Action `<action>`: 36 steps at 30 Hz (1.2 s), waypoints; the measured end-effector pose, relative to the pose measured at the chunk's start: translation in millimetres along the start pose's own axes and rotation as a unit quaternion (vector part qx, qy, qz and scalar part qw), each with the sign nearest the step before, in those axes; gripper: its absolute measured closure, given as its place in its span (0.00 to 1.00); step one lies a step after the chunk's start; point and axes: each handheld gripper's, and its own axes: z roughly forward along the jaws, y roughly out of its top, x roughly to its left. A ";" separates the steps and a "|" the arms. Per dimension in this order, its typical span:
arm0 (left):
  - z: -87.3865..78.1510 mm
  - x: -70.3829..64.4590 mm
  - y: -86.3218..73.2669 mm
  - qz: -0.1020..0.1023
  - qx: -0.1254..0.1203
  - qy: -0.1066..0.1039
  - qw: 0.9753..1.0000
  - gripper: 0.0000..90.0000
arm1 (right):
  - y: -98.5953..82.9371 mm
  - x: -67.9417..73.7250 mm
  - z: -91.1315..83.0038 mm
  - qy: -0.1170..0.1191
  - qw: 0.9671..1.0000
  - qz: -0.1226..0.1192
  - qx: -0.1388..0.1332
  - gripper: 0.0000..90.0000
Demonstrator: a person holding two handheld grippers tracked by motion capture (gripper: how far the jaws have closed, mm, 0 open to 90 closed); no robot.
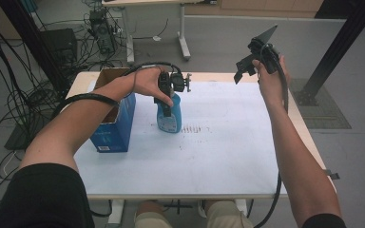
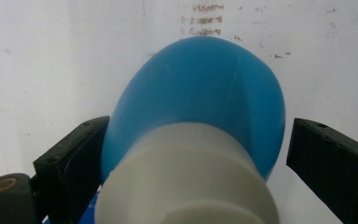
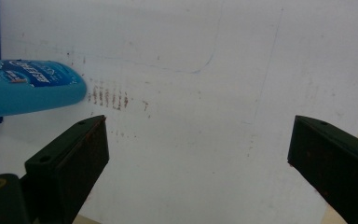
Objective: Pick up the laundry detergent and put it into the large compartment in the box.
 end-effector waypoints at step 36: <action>0.0 -1.5 0.2 0.002 -0.001 0.010 1.000 0.17 | 2.1 0.7 1.7 -0.002 1.000 0.001 0.004 0.06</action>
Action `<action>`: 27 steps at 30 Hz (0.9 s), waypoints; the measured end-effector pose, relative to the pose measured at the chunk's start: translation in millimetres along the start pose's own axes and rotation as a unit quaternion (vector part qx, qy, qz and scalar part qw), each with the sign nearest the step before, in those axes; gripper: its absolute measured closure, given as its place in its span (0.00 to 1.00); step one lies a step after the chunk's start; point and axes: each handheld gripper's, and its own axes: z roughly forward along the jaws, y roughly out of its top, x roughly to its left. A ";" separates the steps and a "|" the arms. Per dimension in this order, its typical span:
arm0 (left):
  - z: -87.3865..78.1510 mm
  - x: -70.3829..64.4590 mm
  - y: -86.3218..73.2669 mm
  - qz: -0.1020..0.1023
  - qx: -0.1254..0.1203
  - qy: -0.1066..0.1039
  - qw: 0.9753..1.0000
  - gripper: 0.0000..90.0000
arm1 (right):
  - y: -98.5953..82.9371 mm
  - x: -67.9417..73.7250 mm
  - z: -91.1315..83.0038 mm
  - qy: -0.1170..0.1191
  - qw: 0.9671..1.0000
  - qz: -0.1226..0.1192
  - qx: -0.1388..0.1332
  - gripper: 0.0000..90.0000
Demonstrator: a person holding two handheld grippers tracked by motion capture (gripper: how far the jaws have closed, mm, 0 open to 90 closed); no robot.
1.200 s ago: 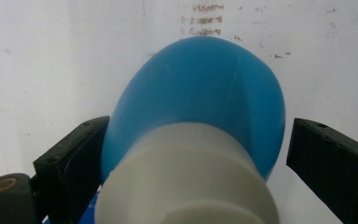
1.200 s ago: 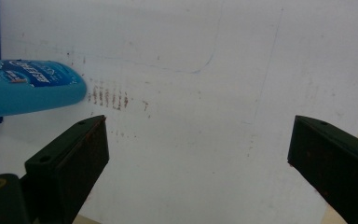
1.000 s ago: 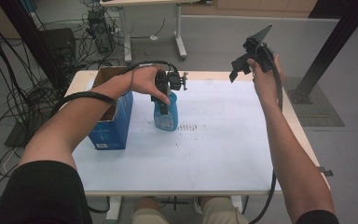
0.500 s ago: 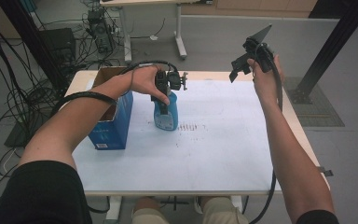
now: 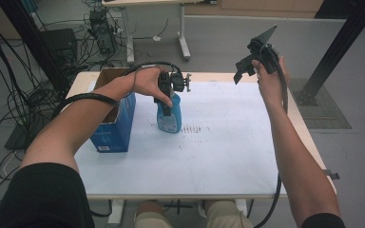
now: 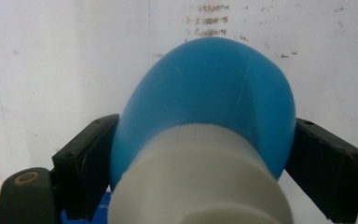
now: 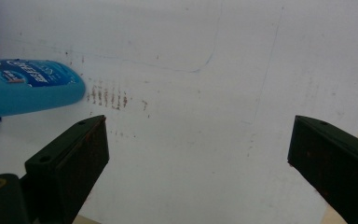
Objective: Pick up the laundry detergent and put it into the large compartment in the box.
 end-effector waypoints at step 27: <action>-0.7 4.4 7.9 0.018 0.016 0.001 1.000 0.36 | 2.2 2.6 2.7 -0.002 1.000 -0.001 0.002 0.06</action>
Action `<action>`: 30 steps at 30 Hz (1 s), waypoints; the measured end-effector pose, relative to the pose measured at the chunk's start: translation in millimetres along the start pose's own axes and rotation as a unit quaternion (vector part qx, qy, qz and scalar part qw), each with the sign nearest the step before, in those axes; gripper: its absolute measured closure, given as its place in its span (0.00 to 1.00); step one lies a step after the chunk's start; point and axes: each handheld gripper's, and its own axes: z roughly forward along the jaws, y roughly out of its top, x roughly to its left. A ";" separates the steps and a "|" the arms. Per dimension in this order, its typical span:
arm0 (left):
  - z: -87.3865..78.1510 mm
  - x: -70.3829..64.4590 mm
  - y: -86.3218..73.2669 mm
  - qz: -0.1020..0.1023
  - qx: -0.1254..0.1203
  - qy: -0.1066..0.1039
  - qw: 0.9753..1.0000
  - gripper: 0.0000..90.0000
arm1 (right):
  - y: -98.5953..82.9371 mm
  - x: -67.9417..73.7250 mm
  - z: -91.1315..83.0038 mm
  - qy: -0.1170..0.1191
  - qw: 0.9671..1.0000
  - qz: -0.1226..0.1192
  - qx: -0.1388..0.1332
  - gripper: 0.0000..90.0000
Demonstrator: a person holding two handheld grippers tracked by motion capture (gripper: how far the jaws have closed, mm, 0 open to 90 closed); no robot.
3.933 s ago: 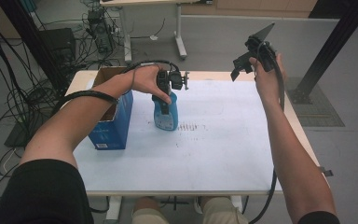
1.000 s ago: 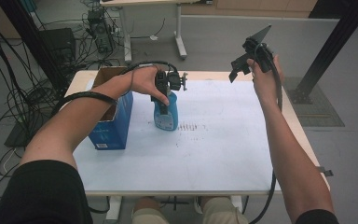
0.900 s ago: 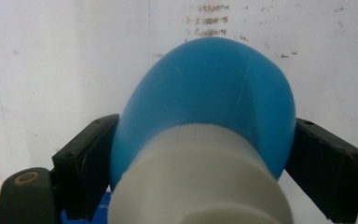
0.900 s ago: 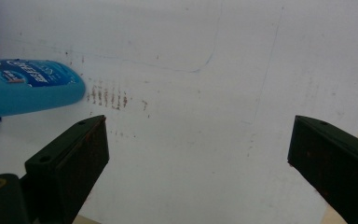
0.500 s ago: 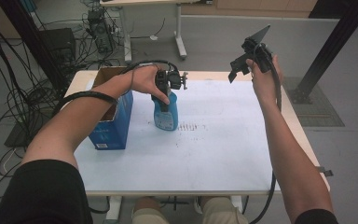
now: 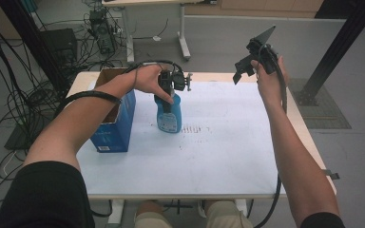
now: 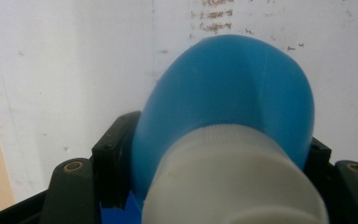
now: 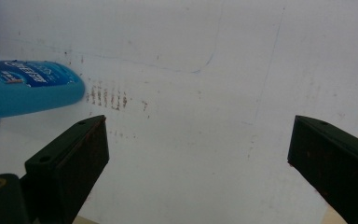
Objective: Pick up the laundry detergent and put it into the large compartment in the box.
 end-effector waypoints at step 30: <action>-0.1 1.3 -2.2 -0.004 -0.006 -0.004 1.000 0.38 | 1.5 0.7 3.9 -0.003 1.000 -0.001 0.001 0.06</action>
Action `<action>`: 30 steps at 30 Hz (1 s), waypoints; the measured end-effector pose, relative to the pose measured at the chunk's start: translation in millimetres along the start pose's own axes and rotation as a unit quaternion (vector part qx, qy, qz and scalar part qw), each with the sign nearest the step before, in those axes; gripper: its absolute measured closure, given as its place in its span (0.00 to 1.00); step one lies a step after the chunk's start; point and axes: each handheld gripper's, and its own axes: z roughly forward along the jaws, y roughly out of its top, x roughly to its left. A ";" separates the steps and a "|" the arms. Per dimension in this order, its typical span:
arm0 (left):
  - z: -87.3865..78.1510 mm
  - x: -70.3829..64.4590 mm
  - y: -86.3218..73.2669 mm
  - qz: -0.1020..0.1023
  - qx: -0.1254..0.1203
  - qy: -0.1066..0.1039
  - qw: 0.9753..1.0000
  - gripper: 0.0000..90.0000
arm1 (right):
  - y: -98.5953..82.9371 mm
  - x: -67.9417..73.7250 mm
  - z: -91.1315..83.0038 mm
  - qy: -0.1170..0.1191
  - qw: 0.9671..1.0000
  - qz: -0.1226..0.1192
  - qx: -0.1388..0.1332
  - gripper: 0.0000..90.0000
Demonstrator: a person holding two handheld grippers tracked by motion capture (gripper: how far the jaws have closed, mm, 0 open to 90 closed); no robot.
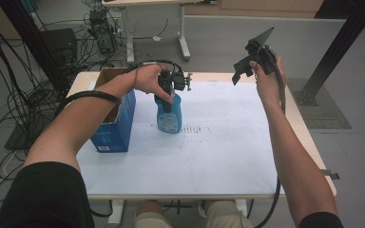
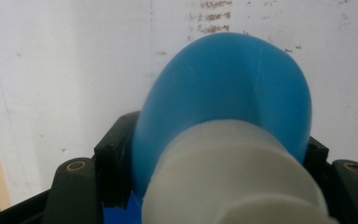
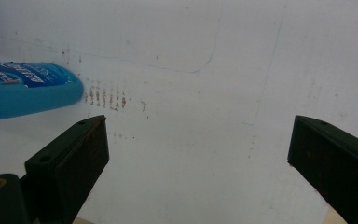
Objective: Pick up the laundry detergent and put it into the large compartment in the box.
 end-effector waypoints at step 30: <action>-0.3 -0.1 -1.7 -0.003 -0.003 -0.001 1.000 0.38 | 1.4 2.1 2.1 -0.001 1.000 0.001 0.002 0.06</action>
